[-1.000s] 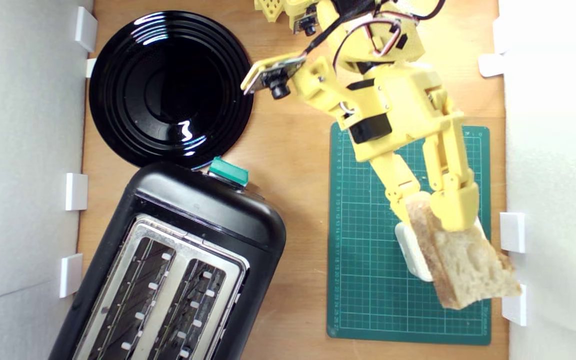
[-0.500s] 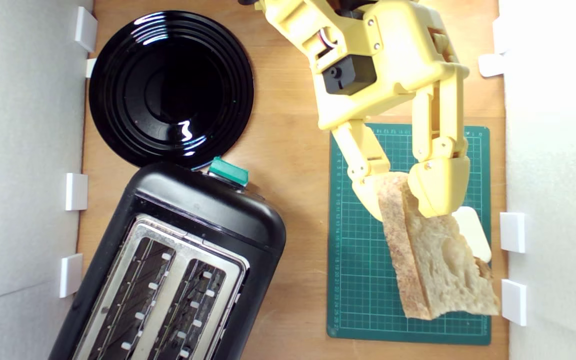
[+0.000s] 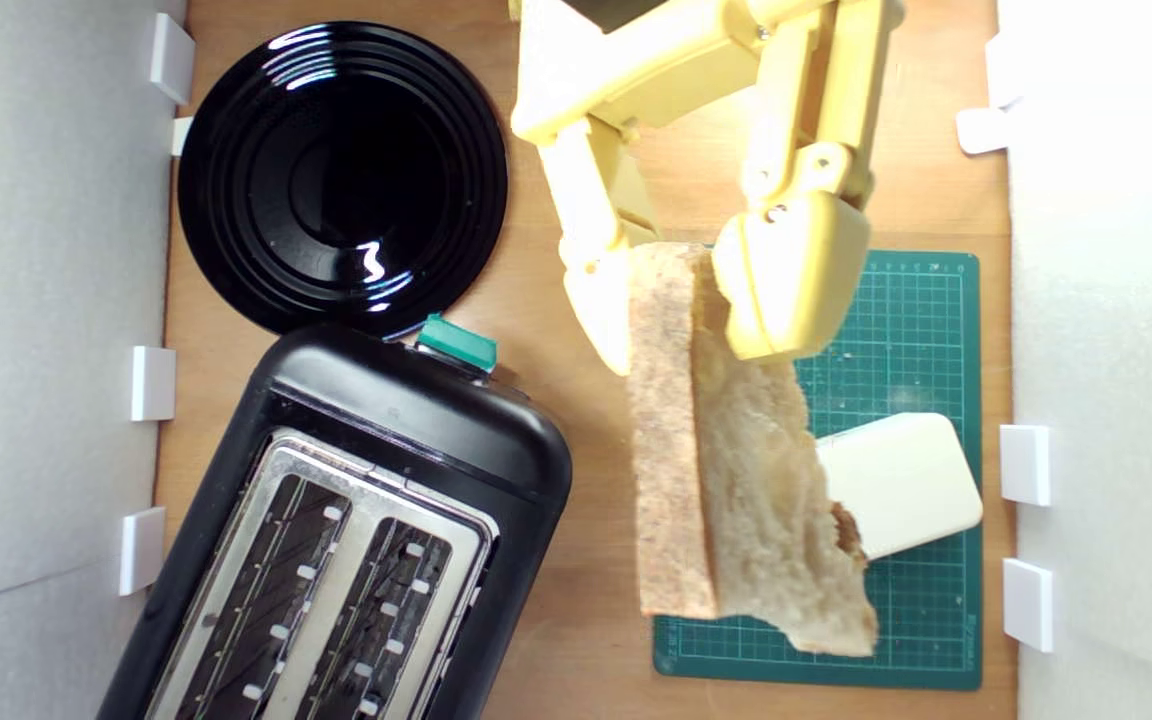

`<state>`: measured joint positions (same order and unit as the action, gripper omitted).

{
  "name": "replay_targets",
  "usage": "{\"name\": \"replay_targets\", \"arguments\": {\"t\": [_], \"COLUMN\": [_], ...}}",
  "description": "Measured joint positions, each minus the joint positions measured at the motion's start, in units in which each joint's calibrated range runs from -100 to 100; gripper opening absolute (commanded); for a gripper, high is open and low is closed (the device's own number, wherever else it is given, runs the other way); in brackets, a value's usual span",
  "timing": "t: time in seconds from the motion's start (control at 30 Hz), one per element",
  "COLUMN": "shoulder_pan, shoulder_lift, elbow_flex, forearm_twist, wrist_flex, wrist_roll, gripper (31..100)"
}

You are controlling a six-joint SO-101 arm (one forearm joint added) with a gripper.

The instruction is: Pick bread and place in toaster

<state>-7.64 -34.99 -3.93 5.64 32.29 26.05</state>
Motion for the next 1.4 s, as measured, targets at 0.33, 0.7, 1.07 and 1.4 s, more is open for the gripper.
{"name": "replay_targets", "arguments": {"t": [0.33,0.7,1.07,1.4], "shoulder_pan": [5.7,11.5,18.6,22.2], "shoulder_lift": [4.3,4.4,4.4,4.5], "elbow_flex": [-12.3,-12.4,-12.4,-12.4], "forearm_twist": [0.0,0.0,0.4,0.6], "wrist_flex": [13.9,25.8,27.8,27.8], "wrist_roll": [9.6,17.9,23.9,26.2], "gripper": [59.8,59.8,59.8,59.8]}}
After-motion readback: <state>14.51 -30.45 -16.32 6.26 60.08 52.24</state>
